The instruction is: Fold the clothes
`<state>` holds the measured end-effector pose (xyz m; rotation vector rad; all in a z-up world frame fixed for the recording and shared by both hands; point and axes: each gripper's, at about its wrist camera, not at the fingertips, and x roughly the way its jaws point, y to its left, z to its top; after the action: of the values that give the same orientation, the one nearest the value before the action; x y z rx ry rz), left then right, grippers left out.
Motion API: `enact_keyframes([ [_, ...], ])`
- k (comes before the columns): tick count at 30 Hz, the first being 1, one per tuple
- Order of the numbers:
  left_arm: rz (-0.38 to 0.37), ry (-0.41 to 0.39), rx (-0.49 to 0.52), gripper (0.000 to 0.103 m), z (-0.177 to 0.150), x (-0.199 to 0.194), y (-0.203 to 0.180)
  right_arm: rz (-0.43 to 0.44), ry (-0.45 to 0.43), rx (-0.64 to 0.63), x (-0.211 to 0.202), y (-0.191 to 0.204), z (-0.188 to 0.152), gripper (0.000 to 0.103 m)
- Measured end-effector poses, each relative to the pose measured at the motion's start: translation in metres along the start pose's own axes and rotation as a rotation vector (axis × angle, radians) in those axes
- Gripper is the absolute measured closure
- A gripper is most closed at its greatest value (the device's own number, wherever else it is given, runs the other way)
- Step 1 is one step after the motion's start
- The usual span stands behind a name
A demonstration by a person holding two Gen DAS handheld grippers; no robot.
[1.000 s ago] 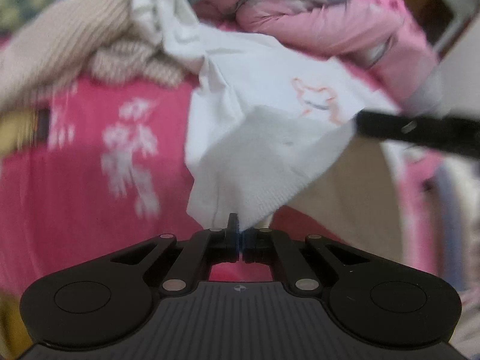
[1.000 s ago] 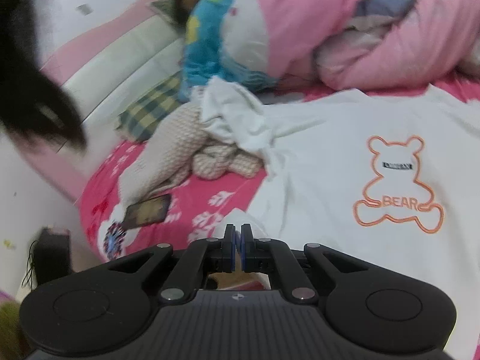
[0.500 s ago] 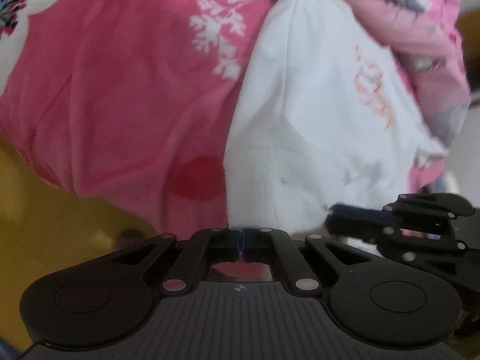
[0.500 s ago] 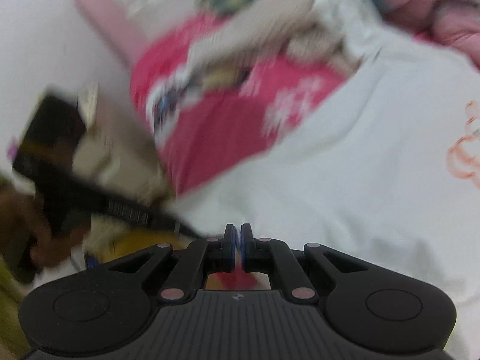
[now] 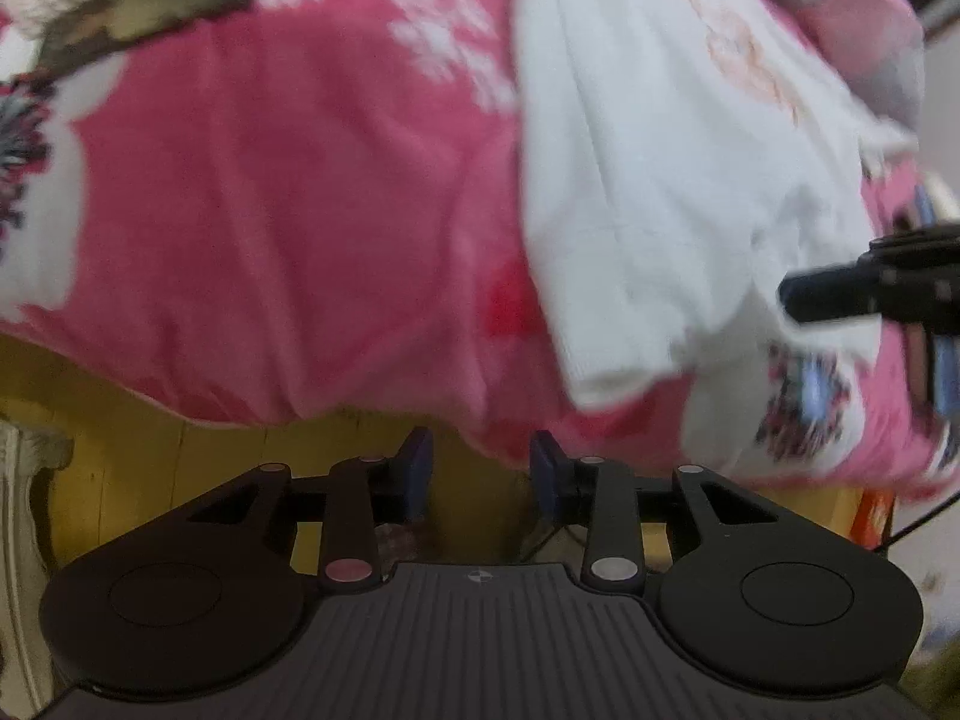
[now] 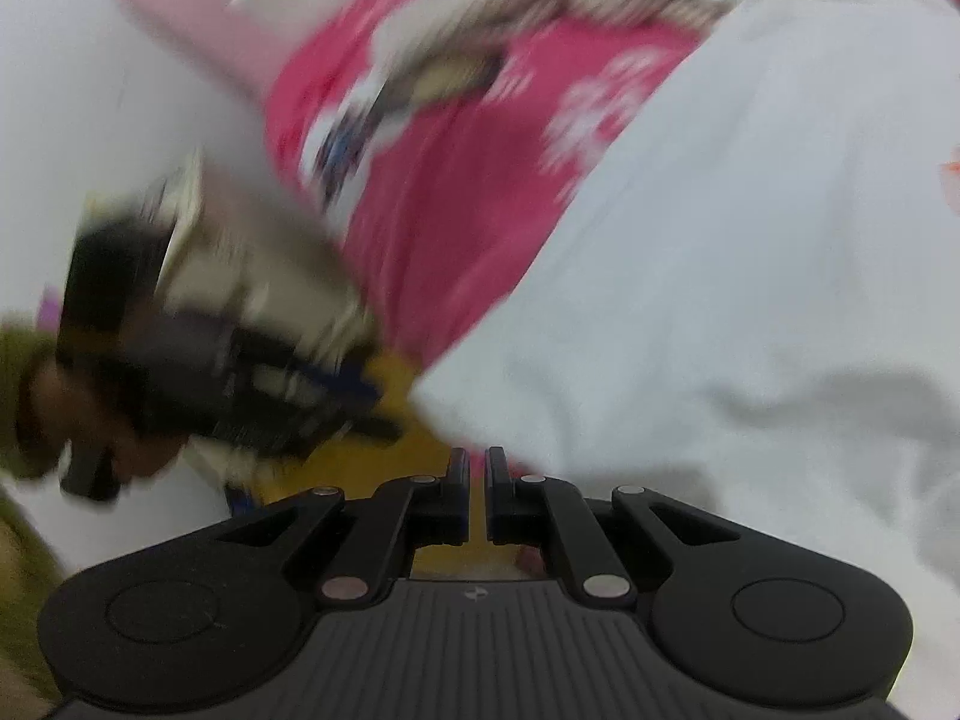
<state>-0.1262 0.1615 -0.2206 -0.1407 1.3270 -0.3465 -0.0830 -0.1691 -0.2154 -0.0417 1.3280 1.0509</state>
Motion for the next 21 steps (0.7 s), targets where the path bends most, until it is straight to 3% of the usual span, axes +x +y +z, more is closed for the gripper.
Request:
enact_keyframes([
  [3,0.016,-0.095,0.022,0.067,0.023,-0.011,-0.005,-0.023,-0.113,0.131,-0.014,-0.027,0.024,0.097],
  [7,-0.049,-0.059,0.137,0.059,0.062,0.026,-0.042,-0.082,-0.167,0.233,-0.009,-0.049,0.048,0.097],
  [11,-0.001,-0.014,0.178,0.06,0.071,0.051,-0.054,-0.096,-0.18,0.251,-0.008,-0.049,0.055,0.097],
  [13,0.02,-0.022,0.135,0.068,0.067,0.052,-0.05,-0.11,-0.17,0.238,-0.008,-0.045,0.052,0.097],
  [14,0.017,-0.038,0.097,0.084,0.066,0.047,-0.045,-0.116,-0.166,0.232,-0.006,-0.043,0.054,0.097],
  [16,0.008,-0.073,0.017,0.099,0.063,0.037,-0.035,-0.127,-0.159,0.225,0.001,-0.042,0.06,0.097],
  [21,0.0,-0.167,-0.163,0.102,0.054,0.005,-0.011,-0.136,-0.184,0.216,0.0,-0.041,0.068,0.097],
])
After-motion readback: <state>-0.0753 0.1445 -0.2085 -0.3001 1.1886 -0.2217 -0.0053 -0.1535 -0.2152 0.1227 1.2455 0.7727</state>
